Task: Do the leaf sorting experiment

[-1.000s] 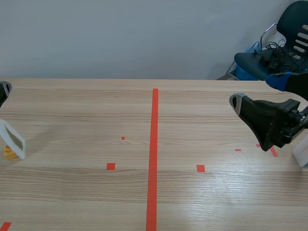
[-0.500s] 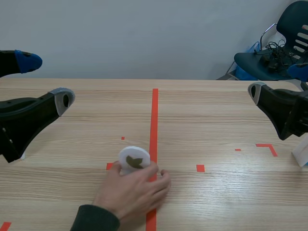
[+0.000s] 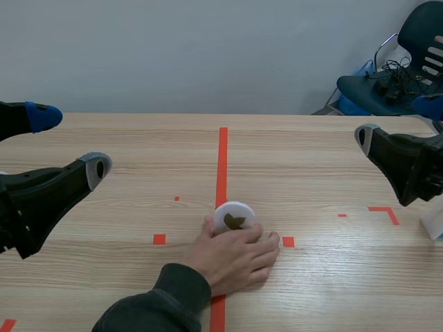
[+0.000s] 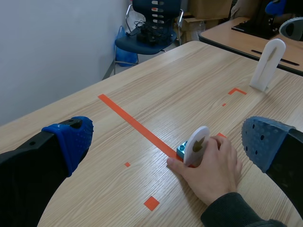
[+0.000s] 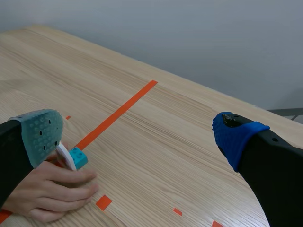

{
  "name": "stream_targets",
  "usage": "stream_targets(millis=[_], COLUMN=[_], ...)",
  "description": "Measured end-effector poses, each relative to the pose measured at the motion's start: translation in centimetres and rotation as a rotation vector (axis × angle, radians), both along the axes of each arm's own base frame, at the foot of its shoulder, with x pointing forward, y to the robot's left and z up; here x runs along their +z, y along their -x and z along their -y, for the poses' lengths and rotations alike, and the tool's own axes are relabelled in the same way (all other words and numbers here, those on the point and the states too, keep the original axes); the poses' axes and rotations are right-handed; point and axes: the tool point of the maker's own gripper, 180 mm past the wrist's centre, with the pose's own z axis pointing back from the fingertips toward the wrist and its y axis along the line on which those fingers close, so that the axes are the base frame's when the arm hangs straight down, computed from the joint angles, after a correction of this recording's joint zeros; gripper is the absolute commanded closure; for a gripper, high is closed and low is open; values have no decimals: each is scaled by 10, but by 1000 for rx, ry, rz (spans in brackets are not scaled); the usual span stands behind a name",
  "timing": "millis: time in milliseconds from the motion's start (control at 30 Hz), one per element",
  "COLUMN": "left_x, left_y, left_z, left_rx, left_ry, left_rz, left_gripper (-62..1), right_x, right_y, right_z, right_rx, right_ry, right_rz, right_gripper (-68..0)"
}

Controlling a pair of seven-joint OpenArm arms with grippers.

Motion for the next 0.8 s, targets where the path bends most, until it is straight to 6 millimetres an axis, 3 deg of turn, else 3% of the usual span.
stream_targets(millis=[133,400,633,800], left_x=[0,0,0,0], left_y=[0,0,0,0], left_z=[0,0,0,0], left_rx=[0,-1,-1,-1], left_ry=[0,-2,-2,-2], left_rz=[0,1,0,1], left_gripper=[-623,-623,-623,-623], right_x=[-21,-59,-122,-146], right_y=[5,7,7,5], right_z=[-20,-70,-100,-118], right_rx=[61,142,185,205], right_ry=[73,43,-14,-58], right_rz=[-43,-112,-215,-204], right_gripper=[-679,-679,-679,-679])
